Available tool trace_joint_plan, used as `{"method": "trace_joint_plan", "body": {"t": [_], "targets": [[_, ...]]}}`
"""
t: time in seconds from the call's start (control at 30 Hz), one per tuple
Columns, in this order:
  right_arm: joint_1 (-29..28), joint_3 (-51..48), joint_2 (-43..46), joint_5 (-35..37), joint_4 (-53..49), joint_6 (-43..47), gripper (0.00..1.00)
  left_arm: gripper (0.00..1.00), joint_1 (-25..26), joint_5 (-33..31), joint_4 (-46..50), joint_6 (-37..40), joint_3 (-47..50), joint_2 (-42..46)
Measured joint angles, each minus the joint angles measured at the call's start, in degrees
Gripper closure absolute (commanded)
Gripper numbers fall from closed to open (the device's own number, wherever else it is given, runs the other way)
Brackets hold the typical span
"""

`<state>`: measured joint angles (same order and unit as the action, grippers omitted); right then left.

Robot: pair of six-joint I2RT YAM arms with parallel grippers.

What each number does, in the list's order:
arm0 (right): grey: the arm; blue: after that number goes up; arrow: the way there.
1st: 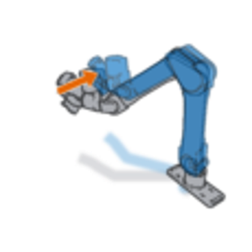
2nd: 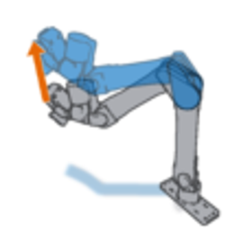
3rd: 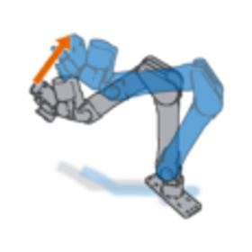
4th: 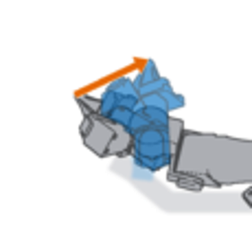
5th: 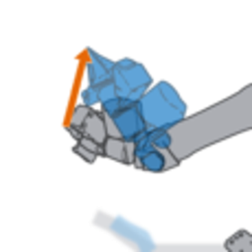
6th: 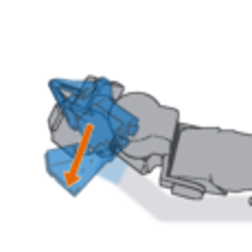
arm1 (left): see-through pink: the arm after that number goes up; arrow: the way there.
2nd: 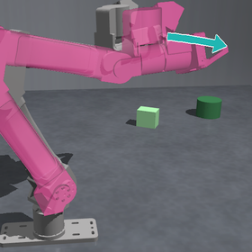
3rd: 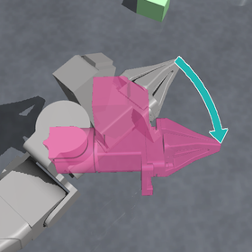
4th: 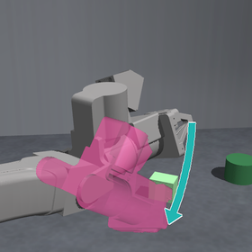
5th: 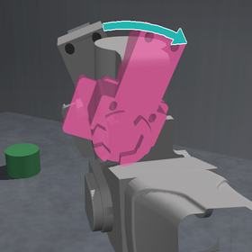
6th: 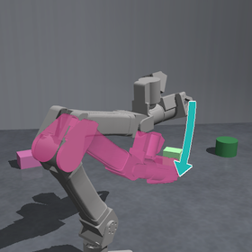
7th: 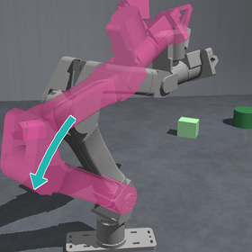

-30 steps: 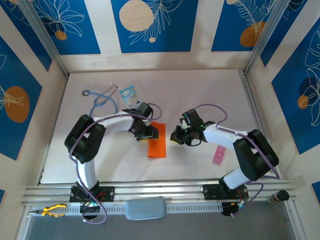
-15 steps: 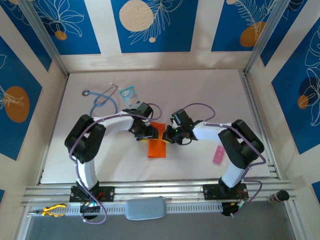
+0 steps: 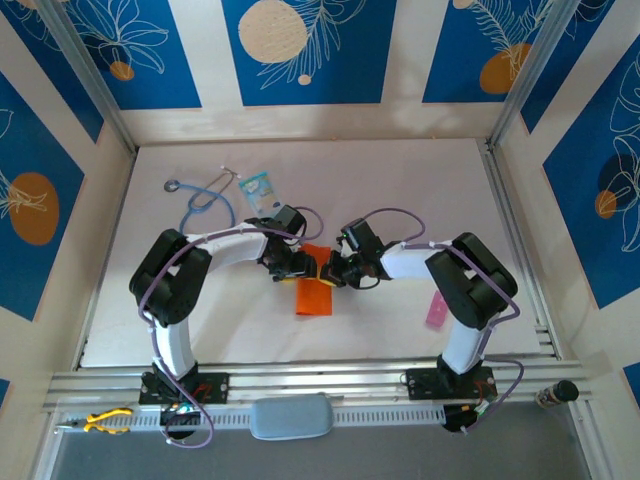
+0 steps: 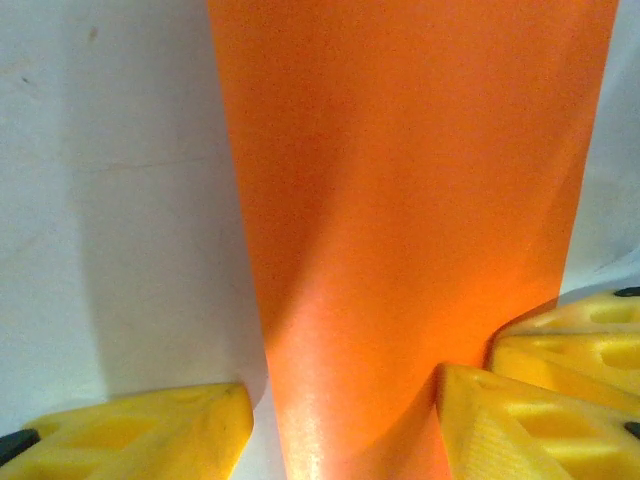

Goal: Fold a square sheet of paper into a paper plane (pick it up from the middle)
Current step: Hold the square sheet of paper at the center of the table, then first fold the square sheet of paper in half at the center of the table.

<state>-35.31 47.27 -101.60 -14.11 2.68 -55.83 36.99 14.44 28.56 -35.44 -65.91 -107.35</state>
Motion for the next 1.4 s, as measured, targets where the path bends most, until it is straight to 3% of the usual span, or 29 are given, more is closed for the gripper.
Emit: {"method": "trace_joint_plan", "body": {"t": [0.3,0.6,0.7,0.8,1.0,1.2,1.4], "targets": [[-0.1,0.2,-0.7,0.5,-1.0,2.1,1.0,0.4,0.0,0.0,0.0,-0.1,0.0,0.4],[3.4,3.2,-2.3,-2.2,-5.7,9.4,1.0,0.31,0.2,-3.0,-2.4,-2.0,3.1,6.3],[4.3,5.7,-4.0,-3.7,-8.1,12.5,1.0,0.42,-0.7,-3.1,-3.6,-2.5,4.1,10.2],[4.7,7.9,-5.5,-4.6,-10.1,15.0,1.0,0.61,-2.2,-0.9,-7.4,-3.2,5.8,13.5],[4.9,9.0,-5.9,-4.9,-11.8,17.1,1.0,1.0,-4.8,9.5,-19.3,-6.2,11.4,14.2],[4.9,9.0,-5.9,-4.8,-11.8,17.4,1.0,1.0,-4.9,17.2,-29.0,-8.5,13.6,11.1],[5.0,9.0,-5.9,-4.8,-11.8,17.4,1.0,1.0,-4.9,19.7,-32.9,-9.5,15.4,8.4]]}}
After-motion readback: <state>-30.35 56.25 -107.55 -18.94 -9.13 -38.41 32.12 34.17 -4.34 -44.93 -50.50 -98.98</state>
